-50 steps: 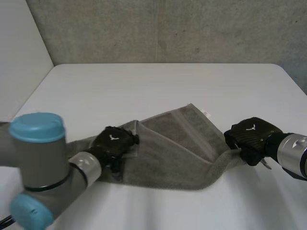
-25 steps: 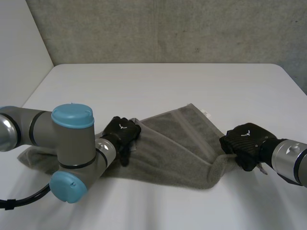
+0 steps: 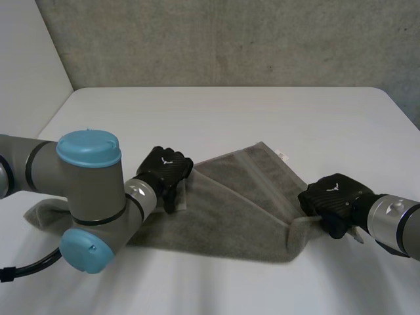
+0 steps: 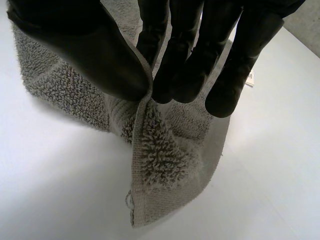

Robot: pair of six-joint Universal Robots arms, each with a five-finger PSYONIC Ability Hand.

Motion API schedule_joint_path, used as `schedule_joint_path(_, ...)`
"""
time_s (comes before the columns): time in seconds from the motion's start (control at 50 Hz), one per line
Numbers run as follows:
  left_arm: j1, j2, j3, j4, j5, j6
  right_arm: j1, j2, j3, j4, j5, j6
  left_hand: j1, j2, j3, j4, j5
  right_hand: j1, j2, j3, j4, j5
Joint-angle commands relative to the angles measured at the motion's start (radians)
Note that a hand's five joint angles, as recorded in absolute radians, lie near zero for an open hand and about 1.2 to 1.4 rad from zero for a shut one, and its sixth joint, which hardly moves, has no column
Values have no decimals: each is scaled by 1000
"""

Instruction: Fold the towel.

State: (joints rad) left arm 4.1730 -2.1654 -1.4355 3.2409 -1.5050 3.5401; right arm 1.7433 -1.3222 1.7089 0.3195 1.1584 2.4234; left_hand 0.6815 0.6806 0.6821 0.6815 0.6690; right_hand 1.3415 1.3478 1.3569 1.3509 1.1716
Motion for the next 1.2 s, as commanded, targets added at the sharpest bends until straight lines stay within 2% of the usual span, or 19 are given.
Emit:
schedule_joint_path(0.02, -1, -50, 18, 0, 0, 0, 7, 3, 0, 0, 3, -1, -75, -74, -75, -75, -237, 55, 48, 39, 45, 50)
schedule_joint_path(0.2, -1, -73, 32, 3, -4, 8, 8, 4, 1, -2, 3, 0, -51, -50, -52, -51, -213, 55, 48, 39, 45, 50)
schedule_joint_path(0.24, -1, -80, 49, 3, -6, 6, 8, 4, 1, -2, 3, 0, 31, 32, 30, 31, -131, 55, 48, 39, 45, 50)
schedule_joint_path(0.58, -1, -129, 96, 8, -4, 11, 7, 6, 1, -7, 3, 0, 228, 229, 227, 228, 66, 55, 48, 39, 45, 50)
schedule_joint_path(0.68, -1, -134, 98, 8, -3, 11, 5, 6, 0, -23, 4, 0, 407, 408, 406, 407, 245, 55, 48, 39, 45, 50)
schedule_joint_path(0.72, 1, -133, 98, 8, -6, 11, 4, 6, -6, -39, 4, 0, 620, 621, 620, 620, 458, 55, 48, 39, 45, 50)
schedule_joint_path(0.74, 1, -133, 98, 8, -6, 11, 4, 6, -6, -39, 4, 0, 621, 622, 621, 621, 459, 55, 48, 39, 45, 50)
schedule_joint_path(0.76, 2, -128, 99, 8, -7, 11, 2, 6, -12, -48, 6, 0, 714, 715, 713, 714, 552, 55, 48, 39, 45, 50)
schedule_joint_path(0.8, 6, -119, 104, 8, -11, 11, 1, 6, -22, -54, 12, 0, 715, 716, 714, 715, 553, 55, 48, 39, 45, 50)
schedule_joint_path(0.9, 27, -67, 132, 11, -27, 11, 5, 18, -98, -56, 60, -1, 715, 716, 714, 715, 553, 55, 48, 39, 45, 50)
schedule_joint_path(0.96, 59, -41, 188, 22, -32, 11, 10, 60, -193, -56, 106, -10, 715, 716, 714, 715, 553, 55, 48, 39, 45, 50)
schedule_joint_path(1.0, 110, -30, 278, 40, -31, 6, 33, 104, -331, -60, 167, -47, 715, 716, 714, 715, 553, 55, 48, 39, 45, 50)
schedule_joint_path(1.06, 130, -30, 339, 51, -30, 0, 56, 130, -420, -68, 205, -73, 715, 716, 714, 715, 553, 55, 48, 39, 45, 50)
schedule_joint_path(1.1, 147, -31, 471, 74, -35, -19, 102, 173, -608, -147, 295, -90, 715, 716, 714, 715, 553, 55, 48, 39, 45, 50)
schedule_joint_path(1.12, 147, -31, 472, 74, -35, -20, 102, 173, -609, -148, 296, -90, 715, 716, 714, 715, 553, 55, 48, 39, 45, 50)
schedule_joint_path(1.16, 154, -19, 585, 114, -32, -108, 142, 175, -711, -363, 342, -78, 715, 716, 714, 715, 553, 55, 48, 39, 45, 50)
schedule_joint_path(1.18, 154, -19, 586, 114, -32, -109, 142, 175, -712, -364, 342, -78, 715, 716, 714, 715, 553, 55, 48, 39, 45, 50)
schedule_joint_path(1.2, 167, 1, 630, 140, -35, -175, 150, 167, -709, -510, 346, -69, 715, 716, 714, 715, 553, 55, 48, 39, 45, 50)
